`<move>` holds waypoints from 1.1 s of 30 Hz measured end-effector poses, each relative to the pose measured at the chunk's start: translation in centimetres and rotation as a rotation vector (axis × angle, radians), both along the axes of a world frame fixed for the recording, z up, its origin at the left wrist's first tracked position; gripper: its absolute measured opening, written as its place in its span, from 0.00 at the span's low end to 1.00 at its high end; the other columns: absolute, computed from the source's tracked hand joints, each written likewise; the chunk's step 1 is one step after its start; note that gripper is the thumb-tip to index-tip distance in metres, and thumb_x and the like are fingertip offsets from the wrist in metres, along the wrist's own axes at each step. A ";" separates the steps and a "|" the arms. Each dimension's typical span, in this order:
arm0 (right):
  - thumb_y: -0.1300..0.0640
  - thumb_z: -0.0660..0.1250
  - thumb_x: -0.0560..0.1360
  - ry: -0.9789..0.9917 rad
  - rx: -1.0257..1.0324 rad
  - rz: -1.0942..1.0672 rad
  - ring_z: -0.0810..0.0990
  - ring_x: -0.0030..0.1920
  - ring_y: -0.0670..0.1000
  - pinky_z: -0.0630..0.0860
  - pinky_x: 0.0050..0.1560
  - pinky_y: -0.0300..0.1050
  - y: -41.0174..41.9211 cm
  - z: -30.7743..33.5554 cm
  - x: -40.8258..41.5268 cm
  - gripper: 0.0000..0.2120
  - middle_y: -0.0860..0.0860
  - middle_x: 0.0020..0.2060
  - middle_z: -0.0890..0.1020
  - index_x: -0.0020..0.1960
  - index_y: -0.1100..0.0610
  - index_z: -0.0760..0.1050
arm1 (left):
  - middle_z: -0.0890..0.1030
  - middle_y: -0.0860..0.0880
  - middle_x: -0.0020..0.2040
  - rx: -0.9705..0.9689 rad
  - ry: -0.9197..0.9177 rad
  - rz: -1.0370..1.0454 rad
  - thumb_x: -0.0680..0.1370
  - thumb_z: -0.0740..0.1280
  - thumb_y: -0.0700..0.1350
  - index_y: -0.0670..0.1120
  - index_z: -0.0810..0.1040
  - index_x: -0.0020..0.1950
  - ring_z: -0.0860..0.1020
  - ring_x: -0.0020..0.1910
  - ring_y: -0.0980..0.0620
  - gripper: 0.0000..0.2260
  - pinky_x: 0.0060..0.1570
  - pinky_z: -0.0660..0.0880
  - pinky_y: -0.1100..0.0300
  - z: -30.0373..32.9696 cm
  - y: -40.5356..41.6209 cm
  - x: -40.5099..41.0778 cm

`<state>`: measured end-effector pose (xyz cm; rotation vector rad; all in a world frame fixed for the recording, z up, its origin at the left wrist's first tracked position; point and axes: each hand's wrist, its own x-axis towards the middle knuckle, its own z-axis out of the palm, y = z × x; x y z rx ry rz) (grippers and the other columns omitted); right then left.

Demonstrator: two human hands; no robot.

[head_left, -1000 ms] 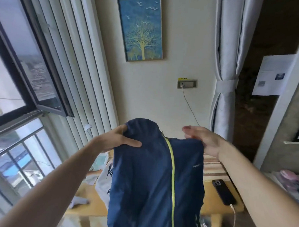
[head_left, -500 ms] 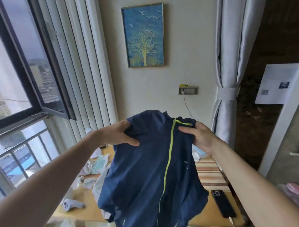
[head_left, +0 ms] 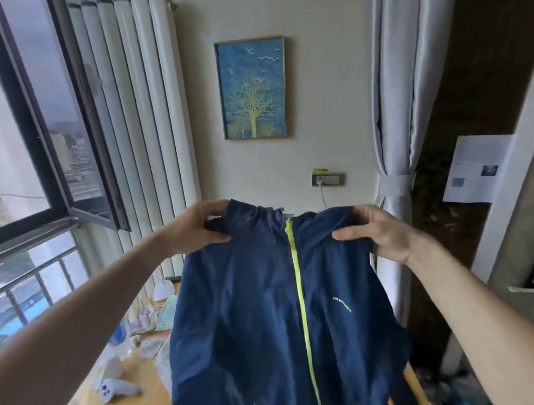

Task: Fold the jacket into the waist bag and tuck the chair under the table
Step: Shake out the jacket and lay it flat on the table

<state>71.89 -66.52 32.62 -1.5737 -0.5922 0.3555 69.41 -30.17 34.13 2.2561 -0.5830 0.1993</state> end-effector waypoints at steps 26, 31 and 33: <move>0.47 0.72 0.76 -0.744 -0.670 -0.599 0.80 0.41 0.55 0.69 0.37 0.45 -2.0 1.0 -2.4 0.14 0.57 0.36 0.83 0.38 0.56 0.80 | 0.79 0.44 0.32 0.563 -0.177 0.314 0.79 0.64 0.63 0.41 0.79 0.39 0.77 0.35 0.41 0.26 0.37 0.73 0.51 -2.7 -2.2 -2.5; 0.40 0.78 0.67 -0.387 -0.847 -0.193 0.83 0.38 0.46 0.75 0.42 0.43 -3.0 -0.5 -2.7 0.17 0.51 0.37 0.88 0.39 0.55 0.86 | 0.75 0.56 0.25 0.580 0.168 0.259 0.57 0.67 0.79 0.53 0.81 0.29 0.71 0.26 0.58 0.29 0.31 0.68 0.64 -4.3 0.9 -2.7; 0.44 0.79 0.68 -0.337 -0.889 -0.117 0.84 0.37 0.43 0.76 0.41 0.38 -3.3 -0.9 -1.7 0.09 0.47 0.34 0.87 0.35 0.49 0.86 | 0.76 0.57 0.25 0.535 0.216 0.265 0.57 0.75 0.73 0.55 0.82 0.28 0.72 0.25 0.60 0.21 0.29 0.69 0.67 -4.4 2.1 -1.9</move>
